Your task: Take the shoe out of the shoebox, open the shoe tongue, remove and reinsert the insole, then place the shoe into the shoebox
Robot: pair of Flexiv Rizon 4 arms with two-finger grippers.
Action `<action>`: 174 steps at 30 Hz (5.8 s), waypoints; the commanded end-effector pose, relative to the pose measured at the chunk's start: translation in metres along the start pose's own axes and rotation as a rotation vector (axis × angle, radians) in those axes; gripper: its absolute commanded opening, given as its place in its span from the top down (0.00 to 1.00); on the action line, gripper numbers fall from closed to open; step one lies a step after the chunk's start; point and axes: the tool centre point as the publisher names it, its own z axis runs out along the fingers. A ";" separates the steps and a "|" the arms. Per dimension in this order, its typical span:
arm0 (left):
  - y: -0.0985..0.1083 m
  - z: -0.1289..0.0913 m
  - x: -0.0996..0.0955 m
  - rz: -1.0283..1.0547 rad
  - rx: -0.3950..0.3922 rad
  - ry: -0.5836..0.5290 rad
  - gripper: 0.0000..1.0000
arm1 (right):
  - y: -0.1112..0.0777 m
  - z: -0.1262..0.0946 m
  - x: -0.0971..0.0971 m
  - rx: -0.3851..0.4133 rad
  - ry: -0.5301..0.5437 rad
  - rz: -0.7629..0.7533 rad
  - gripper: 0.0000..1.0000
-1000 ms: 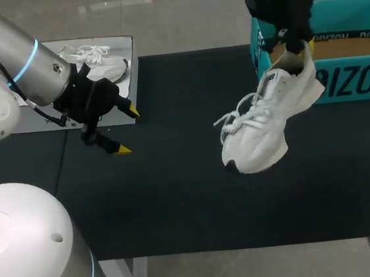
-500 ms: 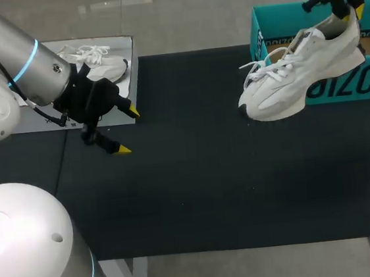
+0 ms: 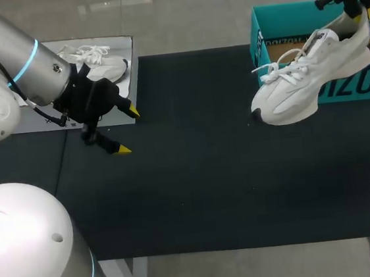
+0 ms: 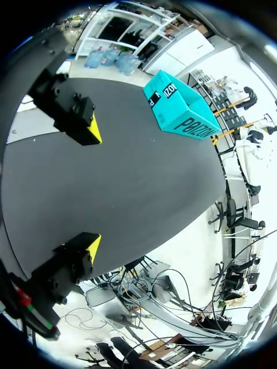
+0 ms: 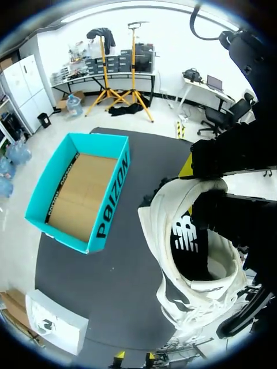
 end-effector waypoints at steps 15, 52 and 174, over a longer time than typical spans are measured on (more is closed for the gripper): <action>0.000 0.000 -0.001 0.001 -0.003 0.002 0.00 | 0.006 0.009 -0.020 -0.019 0.009 0.066 1.00; 0.000 0.000 -0.001 0.001 -0.003 0.002 0.00 | 0.038 0.054 -0.091 0.024 -0.036 0.312 1.00; 0.000 0.000 -0.001 0.001 -0.003 0.002 0.00 | 0.180 0.302 -0.113 0.169 0.135 0.604 1.00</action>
